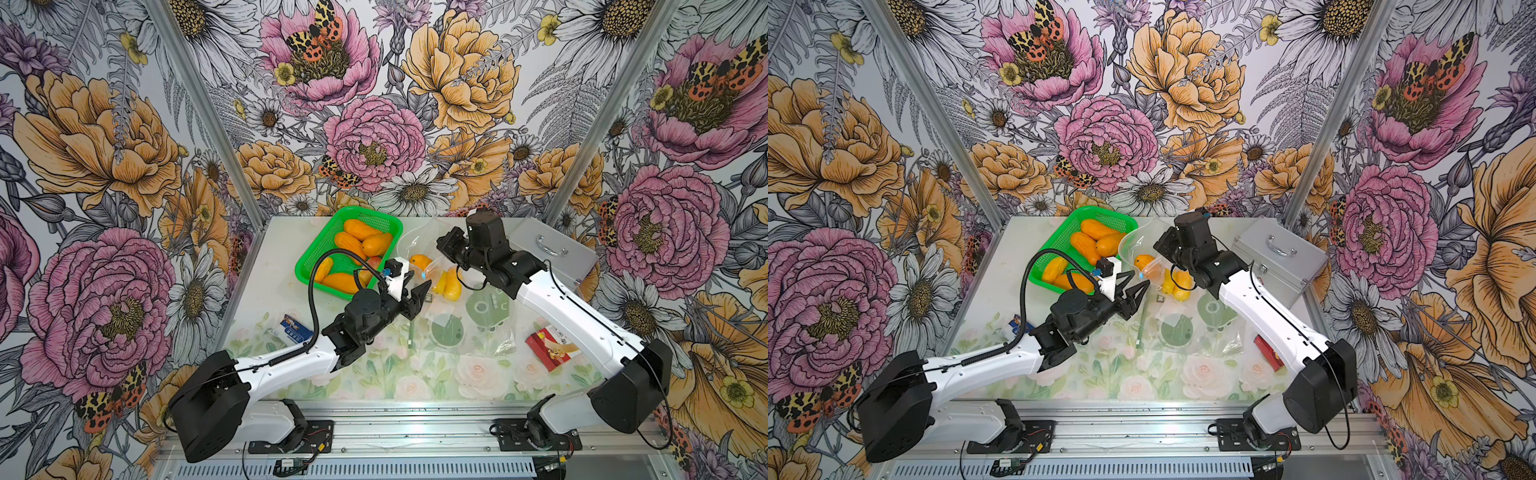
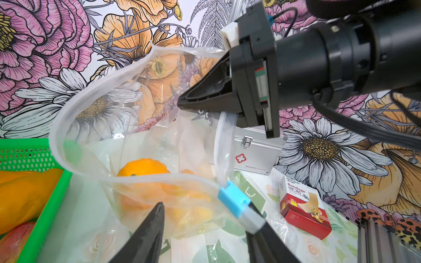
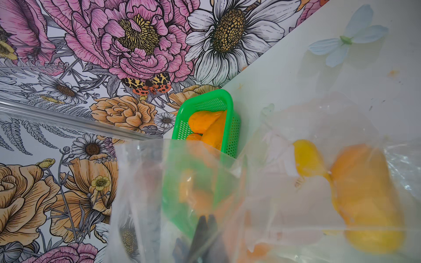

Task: Place the mango in a zip-top bag and seal the zipper
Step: Zip the zipper on the zipper food storage bag.

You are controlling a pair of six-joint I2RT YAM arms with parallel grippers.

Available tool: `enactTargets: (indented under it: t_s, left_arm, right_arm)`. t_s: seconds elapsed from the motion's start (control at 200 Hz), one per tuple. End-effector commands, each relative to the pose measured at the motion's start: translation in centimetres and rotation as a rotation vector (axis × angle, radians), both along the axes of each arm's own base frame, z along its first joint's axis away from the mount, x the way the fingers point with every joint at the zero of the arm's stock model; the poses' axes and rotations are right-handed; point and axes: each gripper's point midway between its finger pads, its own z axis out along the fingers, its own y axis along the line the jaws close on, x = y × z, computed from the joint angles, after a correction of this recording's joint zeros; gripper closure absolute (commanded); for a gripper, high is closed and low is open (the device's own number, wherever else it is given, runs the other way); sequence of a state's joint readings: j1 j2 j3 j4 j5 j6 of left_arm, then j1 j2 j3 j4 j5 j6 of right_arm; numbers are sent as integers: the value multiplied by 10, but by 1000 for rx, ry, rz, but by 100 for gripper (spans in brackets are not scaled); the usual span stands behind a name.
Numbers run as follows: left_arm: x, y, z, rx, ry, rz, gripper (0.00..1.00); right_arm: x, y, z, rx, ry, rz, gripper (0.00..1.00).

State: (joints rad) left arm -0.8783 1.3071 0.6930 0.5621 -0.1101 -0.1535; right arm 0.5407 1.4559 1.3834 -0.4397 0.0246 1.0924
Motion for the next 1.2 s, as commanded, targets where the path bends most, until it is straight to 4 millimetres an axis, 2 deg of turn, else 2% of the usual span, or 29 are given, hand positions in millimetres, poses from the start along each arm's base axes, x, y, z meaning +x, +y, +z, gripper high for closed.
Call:
enactTargets:
  t_s: [0.0,0.095,0.215,0.32,0.48,0.55,0.645,0.786,0.911,1.196]
  left_arm:
    - [10,-3,4,-22,-16,13,39]
    - [16,-9,2,-24,-9,16,33]
    - [23,-13,1,-35,-2,33,37]
    - [28,-12,2,-39,-7,58,49]
    - [33,-9,7,-30,-28,75,87]
    - [35,-7,8,-21,-30,68,92]
    - [35,-5,8,-4,-25,29,100]
    - [38,-3,9,54,-18,-47,100]
    - [40,-3,20,95,-31,-136,100]
    - [32,-6,43,264,-78,-366,100]
  right_arm:
    - [6,0,-6,8,-6,-42,100]
    - [6,1,-12,8,4,-46,100]
    - [7,5,-16,4,13,-36,100]
    - [8,5,-20,-15,11,-30,100]
    - [8,1,-31,-68,12,-18,100]
    - [8,0,-34,-85,11,0,100]
    - [9,-1,-34,-106,-1,36,89]
    - [14,-8,-22,-132,-41,89,74]
    - [16,-16,-2,-192,-83,140,61]
    - [4,-64,54,-399,-202,225,36]
